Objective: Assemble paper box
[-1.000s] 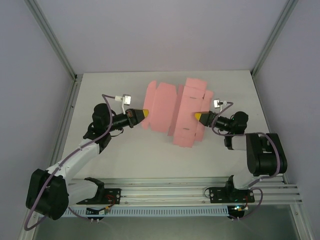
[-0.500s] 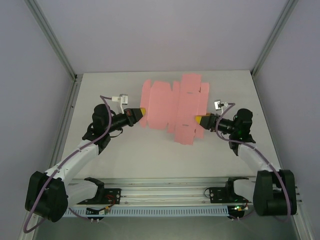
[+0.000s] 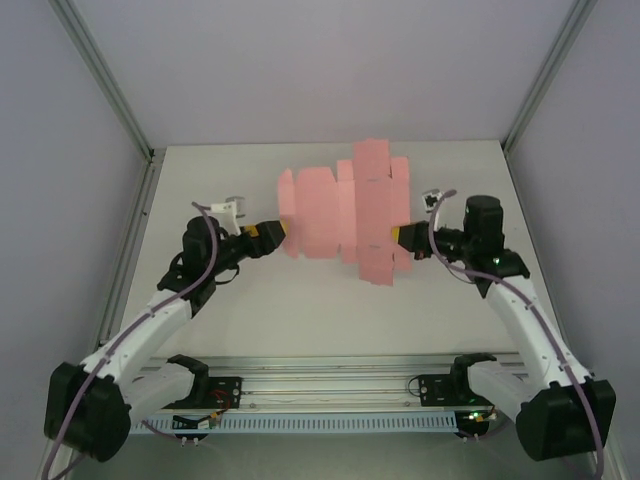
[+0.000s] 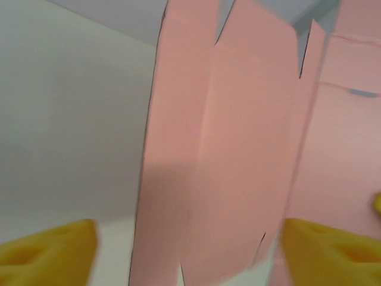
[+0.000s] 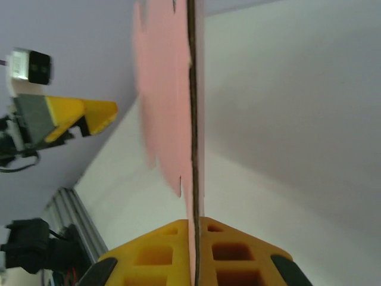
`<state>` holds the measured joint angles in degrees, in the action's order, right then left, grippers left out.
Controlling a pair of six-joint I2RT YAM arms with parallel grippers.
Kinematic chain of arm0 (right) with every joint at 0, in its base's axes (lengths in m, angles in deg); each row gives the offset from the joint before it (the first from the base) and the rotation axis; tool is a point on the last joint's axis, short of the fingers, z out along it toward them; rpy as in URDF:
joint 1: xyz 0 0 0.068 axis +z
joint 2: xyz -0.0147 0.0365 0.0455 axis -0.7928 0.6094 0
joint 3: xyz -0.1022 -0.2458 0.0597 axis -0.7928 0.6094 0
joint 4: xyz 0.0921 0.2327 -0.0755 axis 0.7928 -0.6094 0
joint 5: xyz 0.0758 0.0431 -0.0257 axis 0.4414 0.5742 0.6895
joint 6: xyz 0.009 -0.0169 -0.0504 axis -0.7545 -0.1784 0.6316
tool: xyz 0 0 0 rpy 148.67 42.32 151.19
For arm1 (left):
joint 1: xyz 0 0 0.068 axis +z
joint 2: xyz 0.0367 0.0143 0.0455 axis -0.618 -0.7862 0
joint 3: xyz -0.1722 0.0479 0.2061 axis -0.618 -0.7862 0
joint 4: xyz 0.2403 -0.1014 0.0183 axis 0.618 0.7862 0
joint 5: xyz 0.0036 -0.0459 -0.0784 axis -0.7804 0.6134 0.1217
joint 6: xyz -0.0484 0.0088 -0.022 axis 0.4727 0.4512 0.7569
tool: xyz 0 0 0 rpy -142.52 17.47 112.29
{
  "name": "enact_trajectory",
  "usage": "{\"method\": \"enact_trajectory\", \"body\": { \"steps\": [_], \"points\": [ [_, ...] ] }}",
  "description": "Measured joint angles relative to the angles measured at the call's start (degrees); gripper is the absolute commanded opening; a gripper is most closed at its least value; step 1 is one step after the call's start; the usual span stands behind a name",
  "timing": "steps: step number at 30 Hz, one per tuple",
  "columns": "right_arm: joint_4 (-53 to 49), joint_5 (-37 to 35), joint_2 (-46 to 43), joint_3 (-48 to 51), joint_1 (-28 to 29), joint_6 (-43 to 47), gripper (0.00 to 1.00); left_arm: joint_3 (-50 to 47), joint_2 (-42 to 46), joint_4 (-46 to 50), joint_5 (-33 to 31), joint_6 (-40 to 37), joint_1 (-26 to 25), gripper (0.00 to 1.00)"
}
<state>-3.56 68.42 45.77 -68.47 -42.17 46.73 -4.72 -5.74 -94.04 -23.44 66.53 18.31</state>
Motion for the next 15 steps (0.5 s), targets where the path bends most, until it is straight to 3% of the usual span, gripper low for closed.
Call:
{"method": "enact_trajectory", "body": {
  "steps": [4, 8, 11, 15],
  "points": [
    [-15.19, -4.66, 6.73, -11.30, 8.07, 9.66, 0.02, 4.17, 3.63, 12.81, -15.17, -1.36, 0.02, 1.00],
    [-32.24, -7.41, 14.01, -23.76, 18.40, 21.81, 0.03, 10.01, 3.87, 20.92, -25.79, -3.13, 0.15, 1.00],
    [-43.28, -8.50, 18.56, -32.15, 22.32, 30.40, 0.04, 12.46, 3.69, 23.28, -29.51, -4.17, 0.76, 1.00],
    [-54.82, -12.83, 25.03, -40.13, 22.45, 41.55, 0.10, 13.84, 1.92, 23.63, -29.07, -4.50, 2.60, 1.00]
  ]
}}
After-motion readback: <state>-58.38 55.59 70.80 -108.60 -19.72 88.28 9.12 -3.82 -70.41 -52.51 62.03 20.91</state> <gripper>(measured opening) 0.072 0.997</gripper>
